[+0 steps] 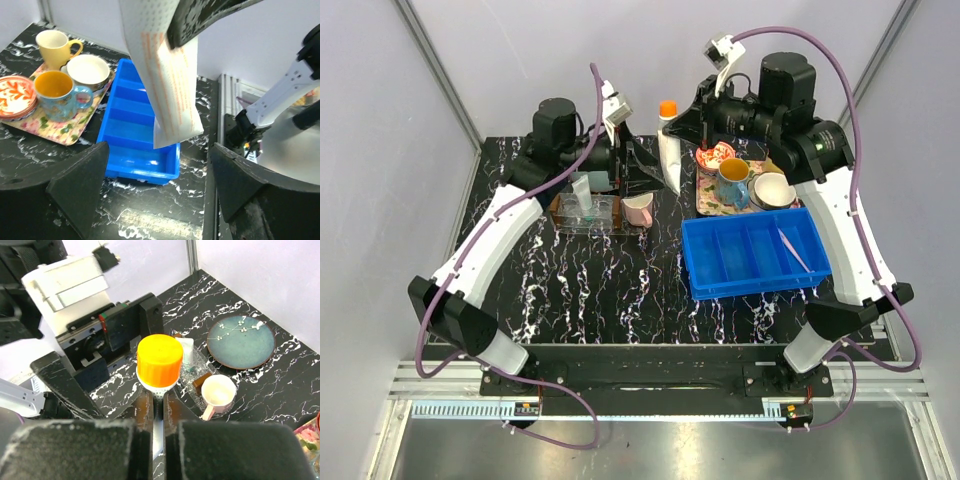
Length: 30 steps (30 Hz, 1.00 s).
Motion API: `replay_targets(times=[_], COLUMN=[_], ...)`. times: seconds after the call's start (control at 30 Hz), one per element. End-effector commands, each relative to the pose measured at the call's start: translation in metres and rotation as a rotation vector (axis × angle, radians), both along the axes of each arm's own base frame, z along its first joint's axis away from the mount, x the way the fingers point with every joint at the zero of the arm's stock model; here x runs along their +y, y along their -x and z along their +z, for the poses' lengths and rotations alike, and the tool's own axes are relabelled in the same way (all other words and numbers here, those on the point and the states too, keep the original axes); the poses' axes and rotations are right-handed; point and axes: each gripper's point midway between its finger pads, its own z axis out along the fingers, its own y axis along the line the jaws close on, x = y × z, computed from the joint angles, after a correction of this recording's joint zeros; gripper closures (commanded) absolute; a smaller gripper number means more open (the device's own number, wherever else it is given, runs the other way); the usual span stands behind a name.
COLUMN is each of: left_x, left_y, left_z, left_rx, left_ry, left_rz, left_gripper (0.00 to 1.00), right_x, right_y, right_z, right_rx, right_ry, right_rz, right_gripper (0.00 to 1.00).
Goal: Prepare toiletry sets of a toothbrush and toothpaste on the tray
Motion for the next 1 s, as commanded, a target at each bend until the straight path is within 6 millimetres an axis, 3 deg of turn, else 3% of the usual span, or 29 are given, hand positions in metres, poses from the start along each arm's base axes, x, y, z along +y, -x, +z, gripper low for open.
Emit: replay_targets(times=[0.0,0.3,0.43,0.47,0.67,0.93,0.97], left_x=[-0.006,-0.012,-0.013,-0.013,-0.013,-0.014,-0.015], left_y=[0.022,0.036,0.039,0.039,0.044,0.042,0.039], left_z=[0.039,0.049,0.050,0.052,0.051,0.045,0.038], left_rx=[0.011,0.079,0.098,0.102,0.127,0.132,0.140], left_ry=[0.150,0.257,0.285,0.295,0.324,0.308,0.280], left_rz=[-0.113,-0.229,-0.257,-0.263,-0.296,-0.303,-0.291], left_gripper=[0.13,0.12,0.20,0.27,0.50,1.00,1.00], right_x=[0.000,0.009,0.012,0.011,0.010,0.004,0.002], right_y=[0.011,0.029,0.033,0.034,0.038,0.039,0.038], right_z=[0.046,0.062,0.061,0.063,0.068,0.073,0.073], right_rx=[-0.075,-0.070,-0.058,-0.058,-0.066,-0.085,-0.089], right_ry=[-0.097,-0.152,-0.161,-0.163,-0.173,-0.174,-0.171], right_rz=[0.021,0.123,0.150,0.150,0.162,0.152,0.143], right_gripper=[1.00,1.00,1.00,1.00,1.00,1.00,1.00])
